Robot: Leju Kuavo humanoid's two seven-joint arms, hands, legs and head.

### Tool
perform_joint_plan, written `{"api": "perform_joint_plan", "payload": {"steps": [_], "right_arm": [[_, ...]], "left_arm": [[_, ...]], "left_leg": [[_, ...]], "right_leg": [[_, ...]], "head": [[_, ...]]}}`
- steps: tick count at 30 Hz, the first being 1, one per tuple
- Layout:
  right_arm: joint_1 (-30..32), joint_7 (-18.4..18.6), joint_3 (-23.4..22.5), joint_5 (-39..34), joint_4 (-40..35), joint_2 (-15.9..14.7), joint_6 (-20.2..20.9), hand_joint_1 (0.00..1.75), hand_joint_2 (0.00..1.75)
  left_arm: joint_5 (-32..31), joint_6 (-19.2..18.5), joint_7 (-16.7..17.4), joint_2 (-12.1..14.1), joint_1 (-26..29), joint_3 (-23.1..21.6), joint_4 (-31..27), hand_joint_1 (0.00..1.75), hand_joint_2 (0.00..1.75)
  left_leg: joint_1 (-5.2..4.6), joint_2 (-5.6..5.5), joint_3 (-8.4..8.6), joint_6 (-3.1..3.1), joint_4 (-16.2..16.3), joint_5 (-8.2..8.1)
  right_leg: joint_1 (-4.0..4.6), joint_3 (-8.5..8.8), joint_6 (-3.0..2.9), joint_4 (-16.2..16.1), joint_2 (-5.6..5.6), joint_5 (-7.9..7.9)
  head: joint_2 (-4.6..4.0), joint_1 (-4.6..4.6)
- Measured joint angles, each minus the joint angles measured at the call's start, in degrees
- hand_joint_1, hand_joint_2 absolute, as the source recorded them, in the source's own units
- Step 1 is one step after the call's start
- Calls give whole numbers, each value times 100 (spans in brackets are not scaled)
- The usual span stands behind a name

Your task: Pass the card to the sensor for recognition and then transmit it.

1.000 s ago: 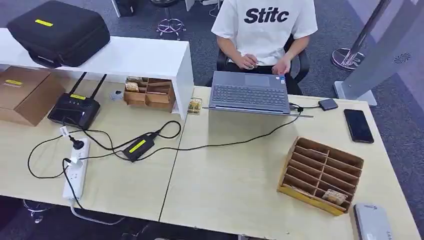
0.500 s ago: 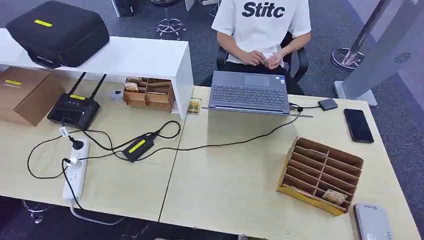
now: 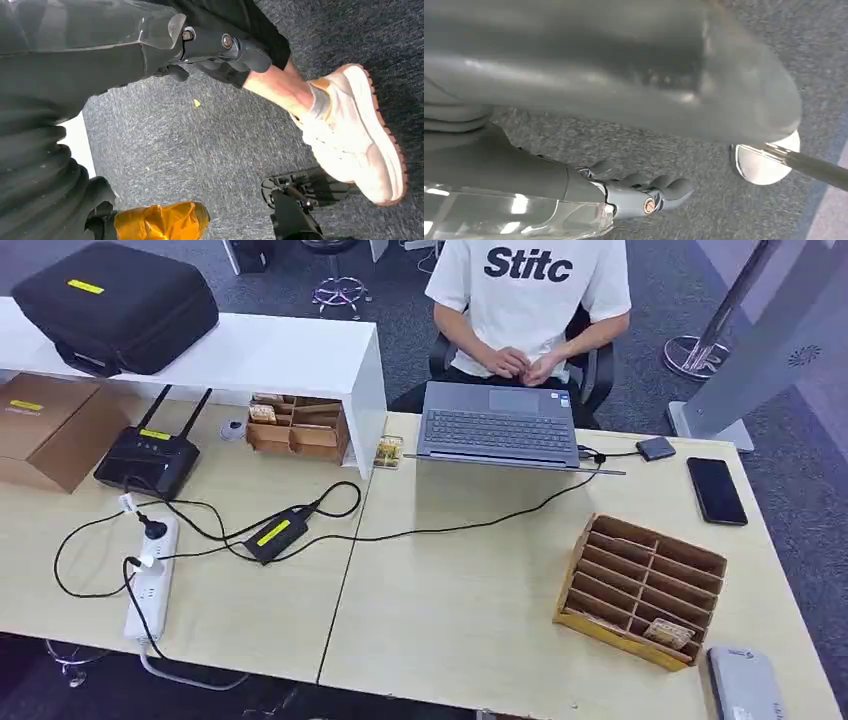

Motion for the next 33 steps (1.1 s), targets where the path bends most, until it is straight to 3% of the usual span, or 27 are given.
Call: {"api": "perform_joint_plan", "payload": {"steps": [28,30,32,33], "right_arm": [[325,0,26,-173,-112,-72,339,0,0],[530,94,-2,-210,-267,-66,365,0,0],[995,1008,-368,129,-1474,357,402,0,0],[1035,1089,-427,162,-1664,429,415,0,0]], "left_arm": [[-182,-72,-79,-254,-30,-7,0,0,175],[-278,-85,-162,-359,-27,-35,2,0,175],[-551,-179,-197,-730,-46,-370,4,0,175],[-564,-181,-195,-752,-47,-407,4,0,175]], "left_leg": [[-1,-6,1,3,1,-2],[-2,-7,-3,3,1,-3],[-3,-5,0,3,1,-10],[-2,-4,0,3,1,-10]], "right_leg": [[-1,1,2,-4,-6,-2],[-2,2,6,-4,-7,-4],[-3,2,7,-4,-4,-5],[-2,1,7,-4,-3,-5]], "head": [[0,2],[0,0],[0,0],[0,0]]}}
